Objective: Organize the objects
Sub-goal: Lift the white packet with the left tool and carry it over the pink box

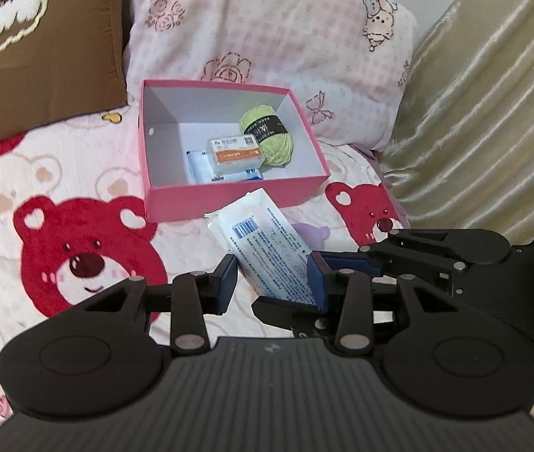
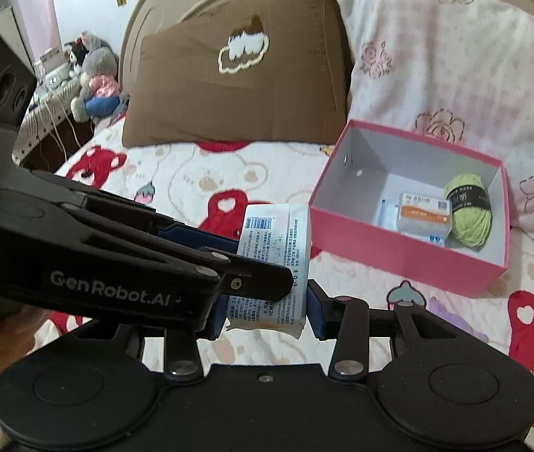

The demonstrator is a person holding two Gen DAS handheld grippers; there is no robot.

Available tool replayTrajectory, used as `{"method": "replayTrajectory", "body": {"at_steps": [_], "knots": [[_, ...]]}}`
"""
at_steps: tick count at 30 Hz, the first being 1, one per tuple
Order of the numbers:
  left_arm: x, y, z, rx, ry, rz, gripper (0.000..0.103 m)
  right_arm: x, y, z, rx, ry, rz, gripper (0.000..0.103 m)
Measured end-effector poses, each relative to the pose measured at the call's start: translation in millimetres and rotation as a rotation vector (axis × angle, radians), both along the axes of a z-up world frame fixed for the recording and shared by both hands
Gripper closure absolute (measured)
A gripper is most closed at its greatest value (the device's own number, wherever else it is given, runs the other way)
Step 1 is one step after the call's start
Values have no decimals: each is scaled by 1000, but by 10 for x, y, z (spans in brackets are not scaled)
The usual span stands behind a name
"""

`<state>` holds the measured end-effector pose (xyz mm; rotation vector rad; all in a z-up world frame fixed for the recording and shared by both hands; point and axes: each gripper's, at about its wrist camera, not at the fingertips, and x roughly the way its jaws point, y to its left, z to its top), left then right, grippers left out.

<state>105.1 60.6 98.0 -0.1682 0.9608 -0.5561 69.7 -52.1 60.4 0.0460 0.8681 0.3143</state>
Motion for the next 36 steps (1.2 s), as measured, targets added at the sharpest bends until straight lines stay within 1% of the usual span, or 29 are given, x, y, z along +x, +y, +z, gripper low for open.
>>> {"method": "replayTrajectory", "body": {"at_steps": [2, 4, 6, 10, 12, 15, 18, 23, 25, 28, 30, 36], "knots": [[57, -26, 72, 20, -2, -10, 65, 29, -21, 32, 21, -8, -13, 56], [146, -34, 134, 25, 17, -4, 64, 78, -62, 68, 43, -15, -23, 56], [233, -52, 223, 49, 37, -7, 64, 129, -92, 108, 65, -19, -29, 56], [327, -111, 398, 126, 24, -38, 64, 189, -153, 165, 127, -57, -18, 56], [411, -172, 428, 162, 19, -46, 63, 242, -186, 166, 158, -65, -30, 56], [562, -253, 413, 183, -9, -60, 63, 375, -254, 142, 180, -72, -56, 56], [775, -350, 309, 180, -17, -60, 62, 528, -335, 103, 164, -84, -84, 56], [1231, -580, 24, 187, -2, -90, 61, 910, -533, -110, 142, -47, -146, 56], [1388, -661, -77, 211, 29, -99, 61, 1060, -633, -228, 156, -18, -160, 56], [1530, -758, -181, 250, 31, -98, 61, 1223, -722, -374, 178, 0, -159, 56], [1630, -804, -259, 261, 33, -95, 61, 1305, -746, -451, 178, -2, -164, 56], [1929, -849, -537, 297, 63, -69, 61, 1602, -842, -727, 234, 36, -185, 56]]}}
